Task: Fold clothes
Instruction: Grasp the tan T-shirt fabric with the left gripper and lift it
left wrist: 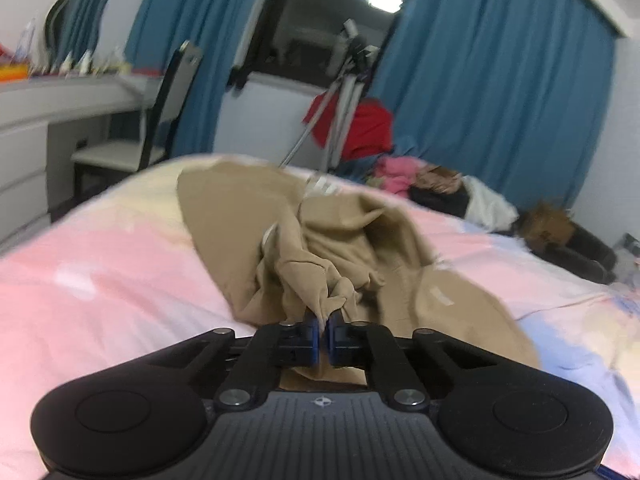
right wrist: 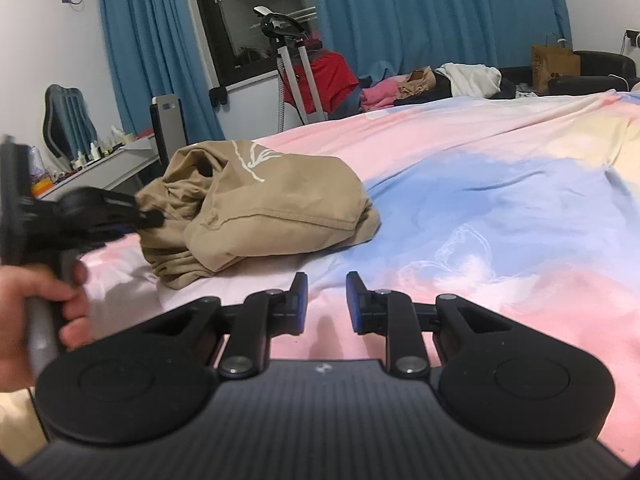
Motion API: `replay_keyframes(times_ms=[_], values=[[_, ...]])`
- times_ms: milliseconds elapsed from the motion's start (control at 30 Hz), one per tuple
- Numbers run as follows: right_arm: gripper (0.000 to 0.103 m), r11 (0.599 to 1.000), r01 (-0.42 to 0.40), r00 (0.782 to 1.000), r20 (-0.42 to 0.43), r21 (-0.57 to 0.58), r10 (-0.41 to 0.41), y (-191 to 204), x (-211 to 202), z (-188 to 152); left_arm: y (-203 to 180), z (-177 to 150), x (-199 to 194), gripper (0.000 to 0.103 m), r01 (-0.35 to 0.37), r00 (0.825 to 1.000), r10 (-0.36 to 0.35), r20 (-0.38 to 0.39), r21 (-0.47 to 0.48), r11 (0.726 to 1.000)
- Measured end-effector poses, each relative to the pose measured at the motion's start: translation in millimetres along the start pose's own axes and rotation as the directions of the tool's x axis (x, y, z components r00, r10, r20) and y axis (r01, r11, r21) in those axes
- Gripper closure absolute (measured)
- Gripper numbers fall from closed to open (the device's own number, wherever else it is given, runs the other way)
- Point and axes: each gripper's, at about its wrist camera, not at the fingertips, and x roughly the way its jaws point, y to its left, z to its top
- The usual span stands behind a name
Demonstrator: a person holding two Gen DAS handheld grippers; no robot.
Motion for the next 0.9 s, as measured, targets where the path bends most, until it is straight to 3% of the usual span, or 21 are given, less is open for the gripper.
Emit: replay_keyframes(times_ms=[267, 500, 600, 700, 833, 900], values=[[0.079, 1.0, -0.006, 0.998, 0.061, -0.026, 0.008, 5.8, -21.8, 4.0, -9.9, 11.0, -111.2, 0.101, 0.084, 0.991, -0.095, 0.096, 0.105, 0.991], [0.079, 0.997, -0.002, 0.996, 0.088, -0.081, 0.009, 20.1, -54.4, 6.3, 1.5, 25.9, -236.1, 0.101, 0.169, 0.971, -0.178, 0.158, 0.069, 0.983], [0.079, 0.996, -0.037, 0.996, 0.078, -0.075, 0.043, 29.4, -72.2, 4.0, 16.8, 20.7, -271.5, 0.101, 0.14, 0.978, -0.15, 0.144, 0.075, 0.987], [0.078, 0.992, -0.092, 0.993, 0.066, -0.087, 0.098, 41.2, -90.2, -2.9, 33.6, 9.0, -284.3, 0.101, 0.049, 0.991, -0.061, 0.12, 0.1, 0.994], [0.077, 0.975, -0.183, 0.983, -0.016, -0.122, 0.183, 59.3, -86.2, -14.6, 52.9, 4.3, -277.6, 0.101, -0.015, 1.0, 0.014, 0.025, 0.032, 0.999], [0.068, 0.97, -0.207, 0.978, -0.06, -0.126, 0.201, 68.1, -74.0, -16.4, 59.4, 4.4, -274.2, 0.101, -0.042, 0.999, 0.042, 0.003, 0.024, 0.999]])
